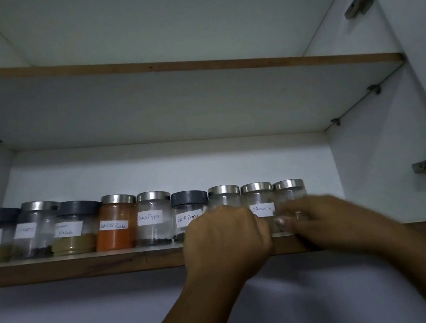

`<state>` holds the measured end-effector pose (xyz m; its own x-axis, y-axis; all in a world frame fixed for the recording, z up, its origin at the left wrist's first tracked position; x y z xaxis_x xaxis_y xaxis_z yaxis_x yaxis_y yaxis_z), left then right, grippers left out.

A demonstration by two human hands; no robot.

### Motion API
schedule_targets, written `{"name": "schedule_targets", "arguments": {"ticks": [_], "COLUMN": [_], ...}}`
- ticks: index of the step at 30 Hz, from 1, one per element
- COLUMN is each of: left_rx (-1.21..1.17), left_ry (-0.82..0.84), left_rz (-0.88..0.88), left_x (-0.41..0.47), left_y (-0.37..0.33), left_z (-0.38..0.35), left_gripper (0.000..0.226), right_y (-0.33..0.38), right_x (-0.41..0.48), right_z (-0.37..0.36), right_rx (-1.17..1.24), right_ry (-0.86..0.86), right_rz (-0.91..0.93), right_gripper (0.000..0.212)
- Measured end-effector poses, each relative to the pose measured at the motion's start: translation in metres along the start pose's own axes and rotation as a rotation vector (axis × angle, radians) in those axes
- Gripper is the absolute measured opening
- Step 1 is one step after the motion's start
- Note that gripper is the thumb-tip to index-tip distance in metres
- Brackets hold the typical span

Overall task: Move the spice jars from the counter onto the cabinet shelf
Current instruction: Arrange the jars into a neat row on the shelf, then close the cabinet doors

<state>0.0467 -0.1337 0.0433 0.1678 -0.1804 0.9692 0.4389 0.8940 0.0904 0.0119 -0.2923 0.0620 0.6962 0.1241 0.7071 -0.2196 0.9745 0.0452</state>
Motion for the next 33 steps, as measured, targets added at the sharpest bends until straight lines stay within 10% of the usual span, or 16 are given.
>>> {"name": "schedule_targets", "arguments": {"ticks": [4, 14, 25, 33], "left_rx": [0.011, 0.058, 0.112, 0.249], "left_ry": [0.013, 0.123, 0.649, 0.378], "left_rz": [0.009, 0.012, -0.092, -0.249], "left_x": [-0.002, -0.018, -0.056, -0.1], "left_y": [-0.001, -0.006, 0.027, 0.11], "left_z": [0.0, 0.009, 0.118, 0.249], "left_gripper": [0.04, 0.04, 0.042, 0.025], "right_y": [0.014, 0.013, 0.058, 0.183], "right_x": [-0.029, -0.03, -0.06, -0.122], "right_z": [-0.021, -0.02, -0.001, 0.013], "right_rx": [-0.415, -0.464, -0.282, -0.214], "right_ry": [-0.373, -0.293, -0.081, -0.029], "right_rz": [0.015, 0.014, -0.152, 0.14], "right_gripper": [0.026, 0.022, 0.061, 0.068]}}
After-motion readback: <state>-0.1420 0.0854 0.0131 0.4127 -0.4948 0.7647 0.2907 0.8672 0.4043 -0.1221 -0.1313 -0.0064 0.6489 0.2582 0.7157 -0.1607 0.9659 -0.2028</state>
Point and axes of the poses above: each hand's wrist, its own x-axis towards the middle knuckle, its own z-axis out of the back of the hand, y = z × x, the point moved 1 cm from there along x, towards the middle knuckle, and after that the axes turned 1 degree about -y, right-handed, at the moved point
